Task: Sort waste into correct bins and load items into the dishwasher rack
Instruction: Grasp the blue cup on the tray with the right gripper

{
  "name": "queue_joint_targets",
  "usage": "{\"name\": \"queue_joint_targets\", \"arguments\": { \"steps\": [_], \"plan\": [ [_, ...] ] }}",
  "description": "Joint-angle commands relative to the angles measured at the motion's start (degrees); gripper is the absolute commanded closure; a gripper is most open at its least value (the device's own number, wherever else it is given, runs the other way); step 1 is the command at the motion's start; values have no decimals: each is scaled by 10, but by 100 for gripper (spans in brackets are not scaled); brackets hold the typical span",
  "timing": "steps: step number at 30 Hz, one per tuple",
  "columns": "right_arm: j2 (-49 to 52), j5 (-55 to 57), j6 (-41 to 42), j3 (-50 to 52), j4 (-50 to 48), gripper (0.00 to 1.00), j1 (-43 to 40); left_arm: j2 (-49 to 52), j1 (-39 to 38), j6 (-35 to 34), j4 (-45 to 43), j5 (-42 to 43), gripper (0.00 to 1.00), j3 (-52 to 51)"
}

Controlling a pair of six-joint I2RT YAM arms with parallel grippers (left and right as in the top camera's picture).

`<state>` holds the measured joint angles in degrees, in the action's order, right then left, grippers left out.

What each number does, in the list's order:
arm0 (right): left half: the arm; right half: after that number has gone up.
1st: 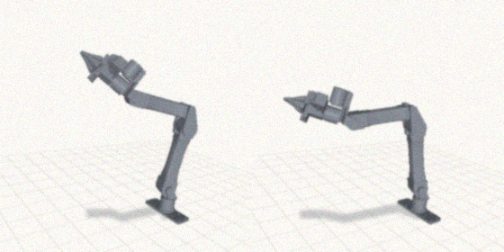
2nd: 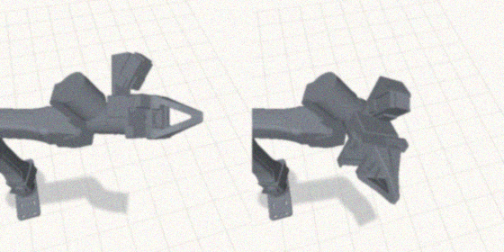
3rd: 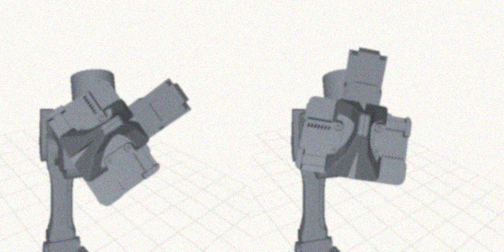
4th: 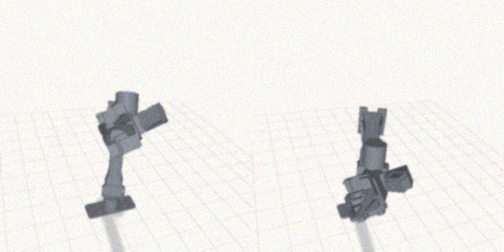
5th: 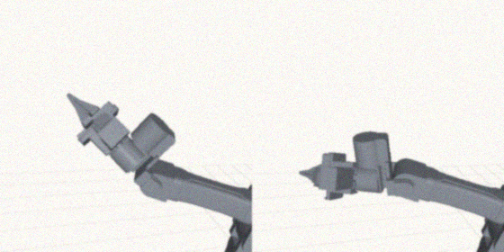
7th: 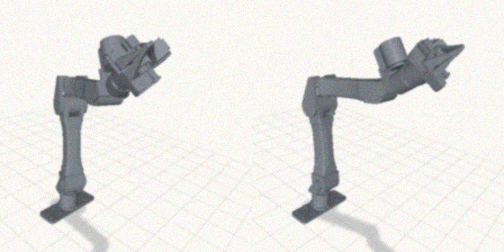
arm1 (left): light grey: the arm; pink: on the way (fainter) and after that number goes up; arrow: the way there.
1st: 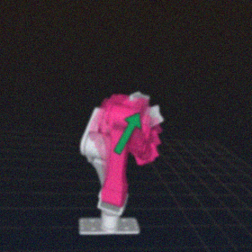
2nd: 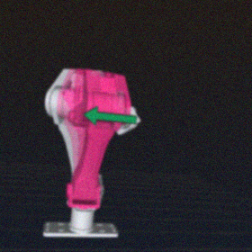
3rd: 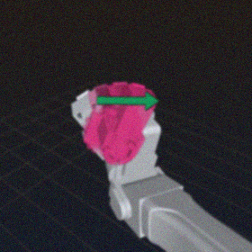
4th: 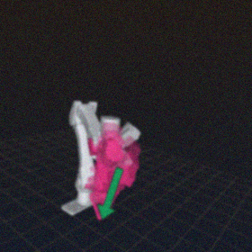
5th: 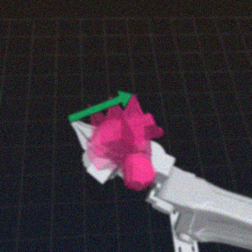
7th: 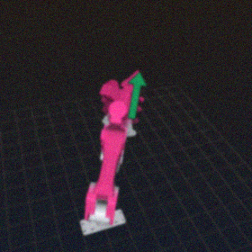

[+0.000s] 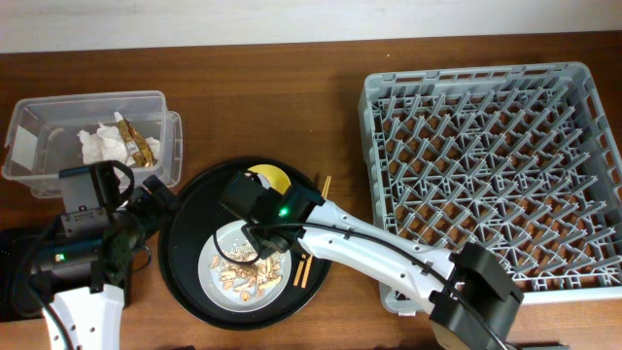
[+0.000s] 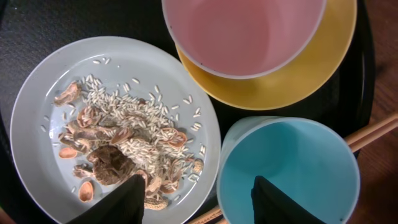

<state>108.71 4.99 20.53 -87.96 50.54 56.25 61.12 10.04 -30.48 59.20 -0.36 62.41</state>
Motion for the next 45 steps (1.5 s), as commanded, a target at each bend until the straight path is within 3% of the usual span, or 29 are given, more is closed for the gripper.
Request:
{"name": "queue_joint_targets", "arguments": {
  "steps": [1,10,15,35,37,39,40,45],
  "plan": [
    [5,13,-2,4,0,44,3,-1,2,3,0,4,1,0],
    [5,15,-2,39,-20,44,3,-1,2,3,0,4,1,0],
    [5,18,-2,40,-20,56,3,-1,2,3,0,4,1,0],
    [5,21,-1,76,-58,67,4,-1,2,3,0,4,1,0],
    [5,21,-1,76,-58,71,4,-1,2,3,0,4,1,0],
    [5,21,5,74,-57,91,4,-1,2,3,0,4,1,0],
    [4,21,10,73,-58,96,3,-1,2,3,0,4,1,0],
    [-3,22,10,42,-32,96,3,-1,2,3,0,4,1,0]
  ]
}}
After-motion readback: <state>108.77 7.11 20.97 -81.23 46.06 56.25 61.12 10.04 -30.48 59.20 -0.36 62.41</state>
